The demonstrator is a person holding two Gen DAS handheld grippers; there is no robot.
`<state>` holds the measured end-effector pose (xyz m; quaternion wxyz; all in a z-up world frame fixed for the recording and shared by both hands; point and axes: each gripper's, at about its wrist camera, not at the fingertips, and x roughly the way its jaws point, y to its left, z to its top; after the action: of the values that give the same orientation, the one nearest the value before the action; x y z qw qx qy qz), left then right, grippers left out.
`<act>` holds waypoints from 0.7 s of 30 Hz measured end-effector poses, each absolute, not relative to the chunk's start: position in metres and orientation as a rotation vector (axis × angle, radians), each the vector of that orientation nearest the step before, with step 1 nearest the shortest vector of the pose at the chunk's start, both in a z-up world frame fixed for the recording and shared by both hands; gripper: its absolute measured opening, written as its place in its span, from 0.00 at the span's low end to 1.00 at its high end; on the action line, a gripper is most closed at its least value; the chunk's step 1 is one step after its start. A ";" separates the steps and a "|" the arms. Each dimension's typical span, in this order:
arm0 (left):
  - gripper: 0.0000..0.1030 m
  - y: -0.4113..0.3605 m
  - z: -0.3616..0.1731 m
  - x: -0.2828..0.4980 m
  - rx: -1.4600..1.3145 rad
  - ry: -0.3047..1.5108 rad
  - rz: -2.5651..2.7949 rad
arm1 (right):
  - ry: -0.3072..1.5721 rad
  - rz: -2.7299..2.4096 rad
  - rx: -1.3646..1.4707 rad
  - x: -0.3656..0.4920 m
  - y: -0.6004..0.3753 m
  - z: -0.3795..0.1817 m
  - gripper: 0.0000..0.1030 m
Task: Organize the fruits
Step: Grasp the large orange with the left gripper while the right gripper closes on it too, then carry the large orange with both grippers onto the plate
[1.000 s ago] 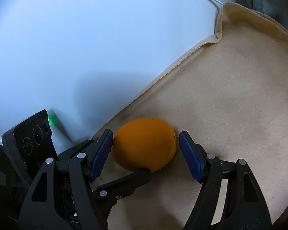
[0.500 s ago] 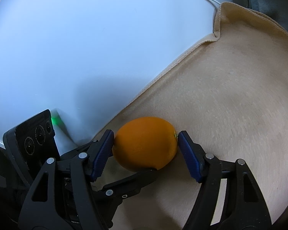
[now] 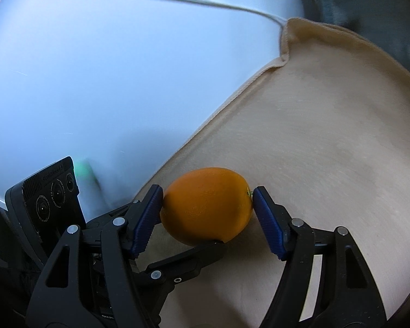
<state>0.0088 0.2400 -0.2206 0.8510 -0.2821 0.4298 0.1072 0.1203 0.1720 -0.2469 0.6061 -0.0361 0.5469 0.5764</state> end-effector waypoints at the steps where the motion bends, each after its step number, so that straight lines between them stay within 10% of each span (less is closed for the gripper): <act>1: 0.66 0.238 -0.218 0.010 -0.590 0.904 0.220 | 1.258 1.326 -0.077 0.122 0.167 -0.244 0.69; 21: 0.66 0.149 -0.193 0.040 -0.477 0.909 0.025 | 1.174 1.151 0.079 0.147 0.066 -0.204 0.69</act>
<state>0.0400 0.1494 -0.1933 0.8710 -0.2283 0.4348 0.0118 0.1467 0.0664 -0.2045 0.6800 0.0353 0.5229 0.5127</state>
